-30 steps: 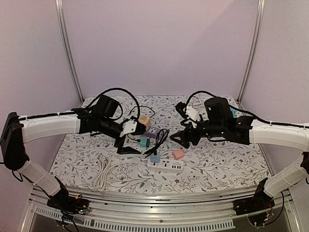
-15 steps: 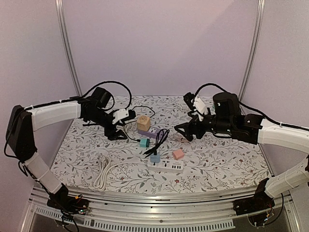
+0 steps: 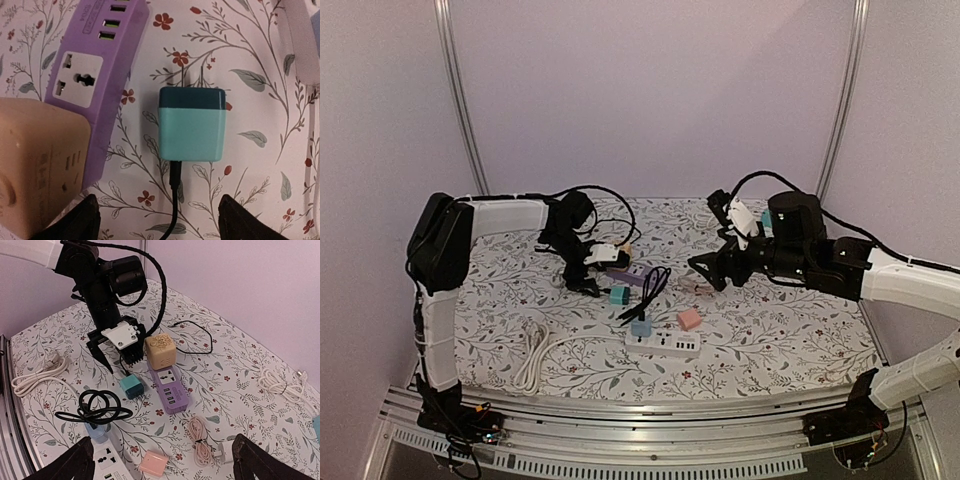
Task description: Insert the plug
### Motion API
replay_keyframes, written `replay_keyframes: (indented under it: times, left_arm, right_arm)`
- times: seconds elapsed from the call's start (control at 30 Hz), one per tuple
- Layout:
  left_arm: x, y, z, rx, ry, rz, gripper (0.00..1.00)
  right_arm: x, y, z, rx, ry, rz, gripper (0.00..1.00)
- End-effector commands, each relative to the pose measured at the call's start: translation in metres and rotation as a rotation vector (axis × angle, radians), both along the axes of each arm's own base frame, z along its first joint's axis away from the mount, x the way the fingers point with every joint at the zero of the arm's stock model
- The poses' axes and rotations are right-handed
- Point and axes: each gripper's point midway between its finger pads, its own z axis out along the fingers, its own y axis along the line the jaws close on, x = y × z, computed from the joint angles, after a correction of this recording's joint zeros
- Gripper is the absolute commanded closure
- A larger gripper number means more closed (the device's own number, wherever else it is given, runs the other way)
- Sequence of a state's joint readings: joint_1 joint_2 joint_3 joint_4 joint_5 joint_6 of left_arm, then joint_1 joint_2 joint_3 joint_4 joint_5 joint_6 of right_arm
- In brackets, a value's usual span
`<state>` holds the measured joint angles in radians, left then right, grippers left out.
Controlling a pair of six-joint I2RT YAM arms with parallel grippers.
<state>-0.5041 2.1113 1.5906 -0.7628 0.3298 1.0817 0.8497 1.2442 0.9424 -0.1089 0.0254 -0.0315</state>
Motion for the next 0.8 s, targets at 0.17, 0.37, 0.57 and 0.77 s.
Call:
replay_keyframes:
  times: [0.17, 0.37, 0.57, 0.77]
  left_arm:
    - [-0.052, -0.009, -0.015, 0.025, 0.107, -0.183, 0.21]
    - [-0.021, -0.023, -0.026, 0.023, 0.017, -0.121, 0.2]
    - [-0.017, -0.023, -0.039, 0.04, 0.01, -0.121, 0.2]
    - [-0.017, -0.032, -0.04, 0.027, 0.006, -0.128, 0.21]
  right_arm:
    - [0.006, -0.012, -0.006, -0.071, -0.034, -0.035, 0.05]
    - [0.007, -0.001, -0.013, -0.087, -0.015, 0.006, 0.05]
    - [0.005, -0.004, -0.016, -0.089, -0.011, 0.003, 0.05]
    - [0.005, -0.002, -0.016, -0.091, -0.012, 0.01, 0.05]
